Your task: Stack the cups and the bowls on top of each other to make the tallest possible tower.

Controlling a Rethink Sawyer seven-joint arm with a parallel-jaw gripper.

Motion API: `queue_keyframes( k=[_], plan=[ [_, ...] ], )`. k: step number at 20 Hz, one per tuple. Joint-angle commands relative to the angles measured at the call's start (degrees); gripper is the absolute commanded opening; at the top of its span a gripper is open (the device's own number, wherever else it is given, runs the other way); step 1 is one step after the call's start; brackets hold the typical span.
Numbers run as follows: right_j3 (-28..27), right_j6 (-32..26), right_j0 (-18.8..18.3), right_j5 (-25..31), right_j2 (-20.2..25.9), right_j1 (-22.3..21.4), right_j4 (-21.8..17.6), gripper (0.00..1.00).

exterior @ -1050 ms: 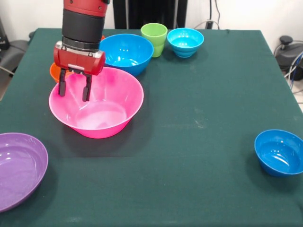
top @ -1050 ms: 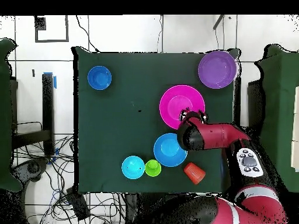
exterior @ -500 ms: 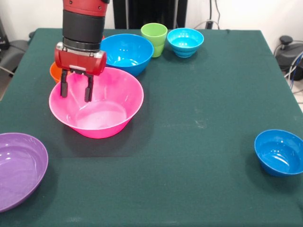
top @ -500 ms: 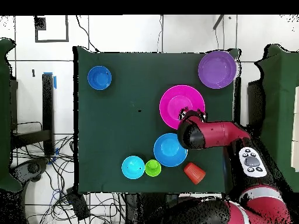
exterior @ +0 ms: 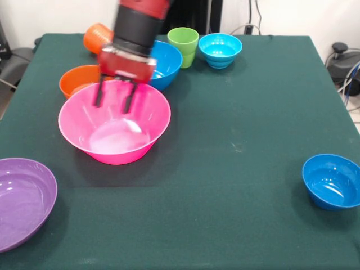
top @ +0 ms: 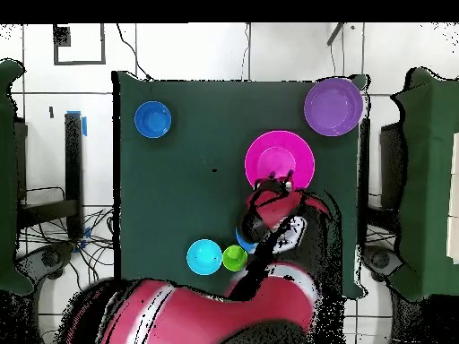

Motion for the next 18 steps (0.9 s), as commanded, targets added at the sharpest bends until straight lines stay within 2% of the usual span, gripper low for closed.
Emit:
queue_keyframes(
  k=[1,7,17,18],
  plan=[
    [-1.0,6.6,10.8,-11.1,-17.2,10.7,12.8,1.0],
    [0.0,3.7,11.0,-10.0,-16.5,9.1,14.5,1.0],
    [-0.4,3.3,10.1,-7.5,-14.6,6.8,11.8,1.0],
    [-0.1,3.7,8.8,-7.4,-12.7,5.7,10.6,1.0]
  ],
)
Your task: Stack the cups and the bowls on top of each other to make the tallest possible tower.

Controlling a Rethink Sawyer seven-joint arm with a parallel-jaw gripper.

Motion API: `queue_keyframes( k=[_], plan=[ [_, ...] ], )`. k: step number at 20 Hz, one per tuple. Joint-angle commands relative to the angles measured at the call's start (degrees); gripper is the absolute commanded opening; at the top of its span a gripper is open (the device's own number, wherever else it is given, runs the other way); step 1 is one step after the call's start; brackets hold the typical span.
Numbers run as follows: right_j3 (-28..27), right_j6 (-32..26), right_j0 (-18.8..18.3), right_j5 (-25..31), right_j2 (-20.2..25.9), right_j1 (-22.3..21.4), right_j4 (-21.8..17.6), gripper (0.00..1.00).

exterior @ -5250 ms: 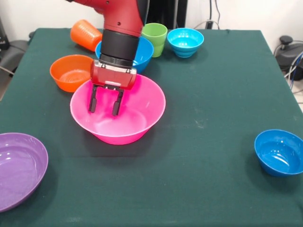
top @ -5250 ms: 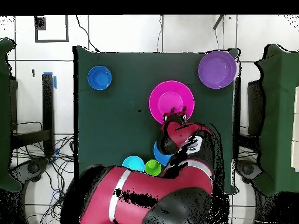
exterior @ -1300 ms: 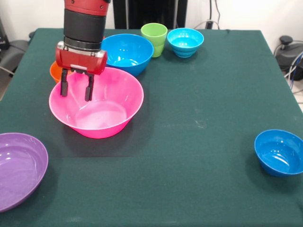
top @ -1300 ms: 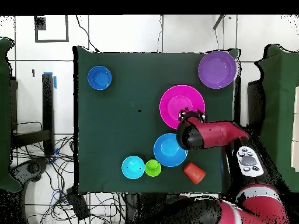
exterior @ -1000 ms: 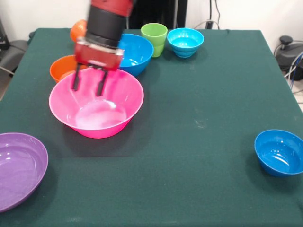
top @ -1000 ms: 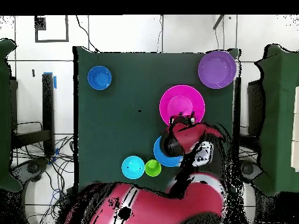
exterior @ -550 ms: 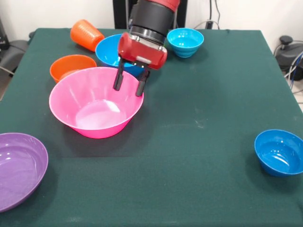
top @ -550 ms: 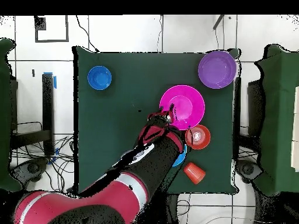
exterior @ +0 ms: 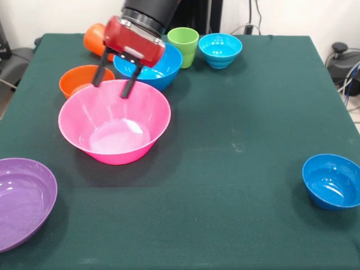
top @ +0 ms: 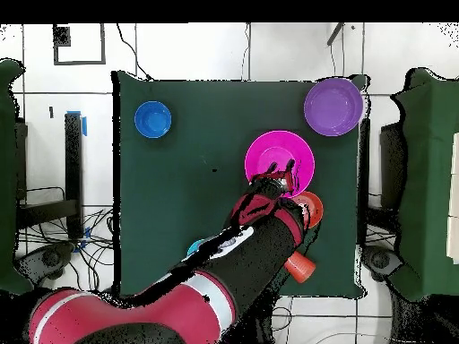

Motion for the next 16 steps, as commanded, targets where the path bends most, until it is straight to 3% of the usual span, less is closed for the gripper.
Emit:
queue_keyframes(
  k=[1,4,6,9,13,16],
  plan=[
    [0.8,5.5,-7.0,3.8,11.9,-3.5,-5.0,1.0],
    [1.1,5.5,-15.4,7.7,23.4,-6.2,-12.4,1.0],
    [3.2,3.5,-25.2,14.6,36.2,-7.7,-16.6,1.0],
    [6.8,-1.9,-31.3,24.5,44.0,-9.7,-13.5,1.0],
    [7.6,-2.8,-30.0,27.9,43.2,-9.3,-9.8,1.0],
    [5.6,-0.9,-26.5,25.5,39.5,-7.6,-10.6,1.0]
  ],
)
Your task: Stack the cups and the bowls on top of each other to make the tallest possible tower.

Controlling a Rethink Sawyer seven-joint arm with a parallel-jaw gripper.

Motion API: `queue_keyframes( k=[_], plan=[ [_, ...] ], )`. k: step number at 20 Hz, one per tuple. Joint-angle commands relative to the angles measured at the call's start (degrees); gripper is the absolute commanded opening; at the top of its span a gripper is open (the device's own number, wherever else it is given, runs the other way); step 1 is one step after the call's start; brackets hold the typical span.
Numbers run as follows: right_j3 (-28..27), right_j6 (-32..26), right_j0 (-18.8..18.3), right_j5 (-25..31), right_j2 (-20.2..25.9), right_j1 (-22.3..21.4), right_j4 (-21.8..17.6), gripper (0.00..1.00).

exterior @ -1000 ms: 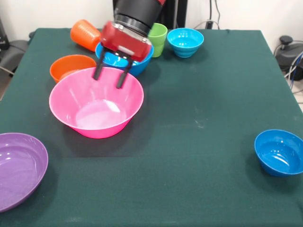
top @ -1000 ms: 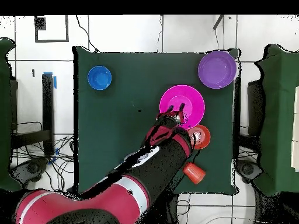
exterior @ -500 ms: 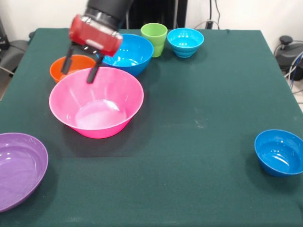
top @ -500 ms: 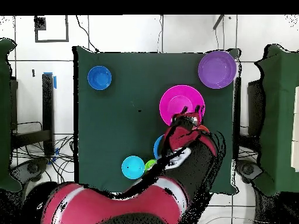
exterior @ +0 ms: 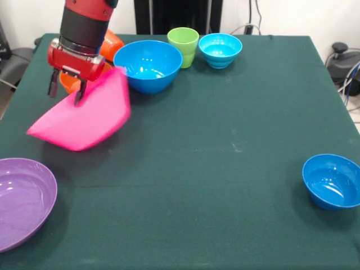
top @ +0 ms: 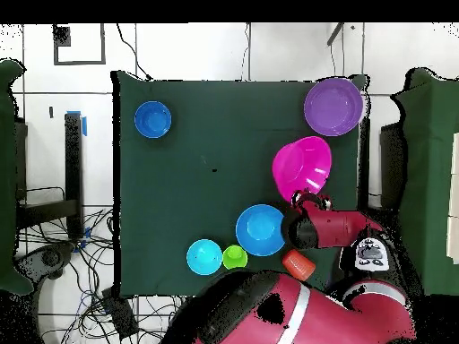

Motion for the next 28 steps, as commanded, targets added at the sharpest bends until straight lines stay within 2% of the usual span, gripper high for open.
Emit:
queue_keyframes(
  k=[1,3,6,8,14,22,26,28],
  plan=[
    [2.0,0.7,8.2,4.4,7.8,1.8,-0.8,1.0],
    [-0.1,4.3,14.4,1.4,0.7,3.3,-0.4,1.0],
    [-1.9,10.5,24.1,-2.3,-11.2,7.1,3.8,1.0],
    [-1.7,11.9,26.6,-3.5,-14.4,8.2,5.9,1.0],
    [-1.2,7.6,24.4,-2.3,-11.9,5.9,6.1,1.0],
    [-1.3,5.3,23.0,-0.9,-10.4,3.9,5.7,1.0],
    [0.2,1.9,19.3,2.2,-6.1,-0.4,3.5,1.0],
    [2.1,-1.4,17.0,6.2,-3.6,-4.9,2.5,1.0]
  ],
)
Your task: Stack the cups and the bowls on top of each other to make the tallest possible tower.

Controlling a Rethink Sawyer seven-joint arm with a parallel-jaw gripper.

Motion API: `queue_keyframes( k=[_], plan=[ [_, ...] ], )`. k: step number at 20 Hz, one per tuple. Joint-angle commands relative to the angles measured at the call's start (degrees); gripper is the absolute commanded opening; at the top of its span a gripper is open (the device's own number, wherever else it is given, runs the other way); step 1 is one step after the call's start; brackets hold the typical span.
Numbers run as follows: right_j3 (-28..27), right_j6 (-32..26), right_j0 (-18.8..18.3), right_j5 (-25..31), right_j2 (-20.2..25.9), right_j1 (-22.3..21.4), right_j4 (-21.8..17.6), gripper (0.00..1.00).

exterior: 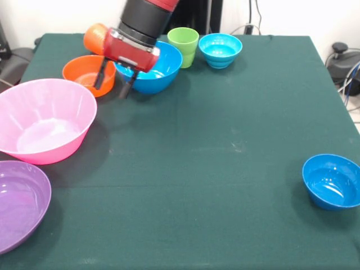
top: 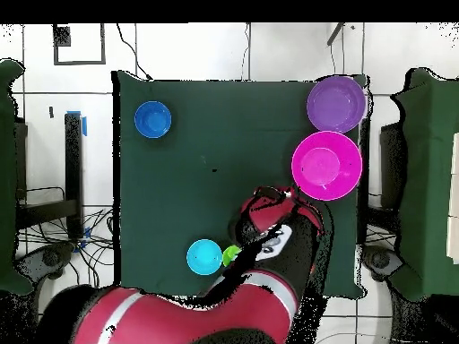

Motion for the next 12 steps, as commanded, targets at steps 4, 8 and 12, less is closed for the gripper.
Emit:
queue_keyframes(
  k=[4,8,12],
  plan=[
    [5.6,-8.6,-7.5,16.8,13.5,-15.0,-1.9,1.0],
    [7.9,-15.0,-11.2,24.6,17.8,-21.6,-1.1,1.0],
    [8.5,-17.6,-14.6,27.6,21.6,-23.7,-2.0,1.0]
  ],
)
